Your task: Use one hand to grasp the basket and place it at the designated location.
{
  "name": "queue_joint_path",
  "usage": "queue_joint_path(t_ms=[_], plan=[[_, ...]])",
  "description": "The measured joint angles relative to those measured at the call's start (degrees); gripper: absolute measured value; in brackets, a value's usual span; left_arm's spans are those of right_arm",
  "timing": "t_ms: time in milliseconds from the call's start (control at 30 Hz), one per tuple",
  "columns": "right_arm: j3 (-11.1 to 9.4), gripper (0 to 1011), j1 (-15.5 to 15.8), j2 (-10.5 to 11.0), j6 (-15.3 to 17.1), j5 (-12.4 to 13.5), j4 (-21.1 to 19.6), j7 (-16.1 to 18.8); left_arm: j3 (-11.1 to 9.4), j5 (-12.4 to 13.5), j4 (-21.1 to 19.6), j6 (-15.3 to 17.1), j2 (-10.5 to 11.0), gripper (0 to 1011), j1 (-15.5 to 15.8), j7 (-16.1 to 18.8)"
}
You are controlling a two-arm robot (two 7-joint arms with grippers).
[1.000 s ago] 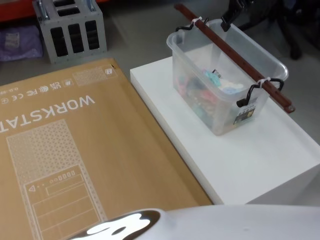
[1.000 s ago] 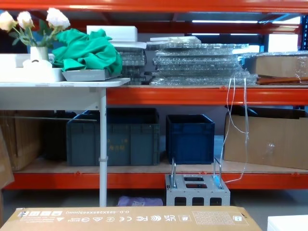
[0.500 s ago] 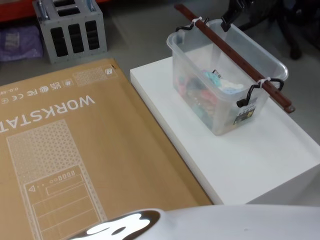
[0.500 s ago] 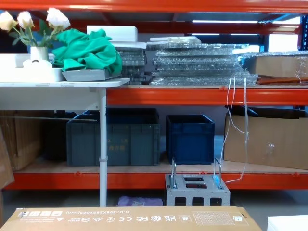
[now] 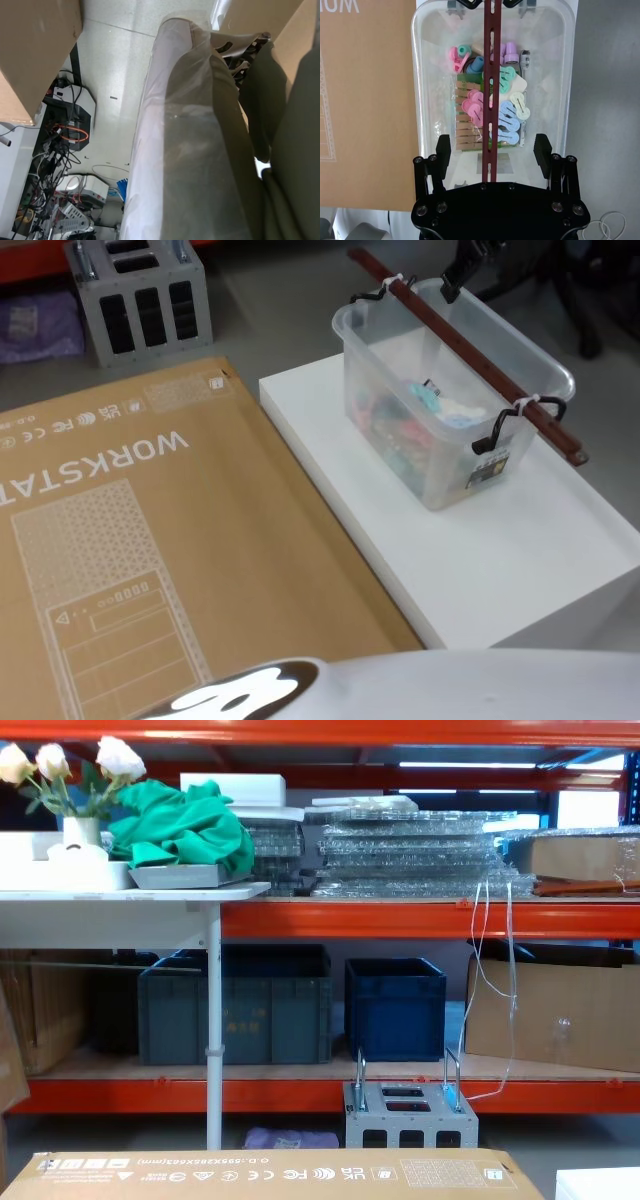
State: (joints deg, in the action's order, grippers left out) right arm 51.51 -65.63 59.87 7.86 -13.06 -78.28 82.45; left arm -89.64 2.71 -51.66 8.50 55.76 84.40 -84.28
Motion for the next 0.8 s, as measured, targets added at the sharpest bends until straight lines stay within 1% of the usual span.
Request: queue_joint_path(t_ms=[800], plan=[[0.00, 1000, 0.00, 0.00, 0.00, 0.00, 0.00, 0.00, 0.00, 0.00, 0.00, 0.00, 0.00, 0, 0.00, 0.00]])
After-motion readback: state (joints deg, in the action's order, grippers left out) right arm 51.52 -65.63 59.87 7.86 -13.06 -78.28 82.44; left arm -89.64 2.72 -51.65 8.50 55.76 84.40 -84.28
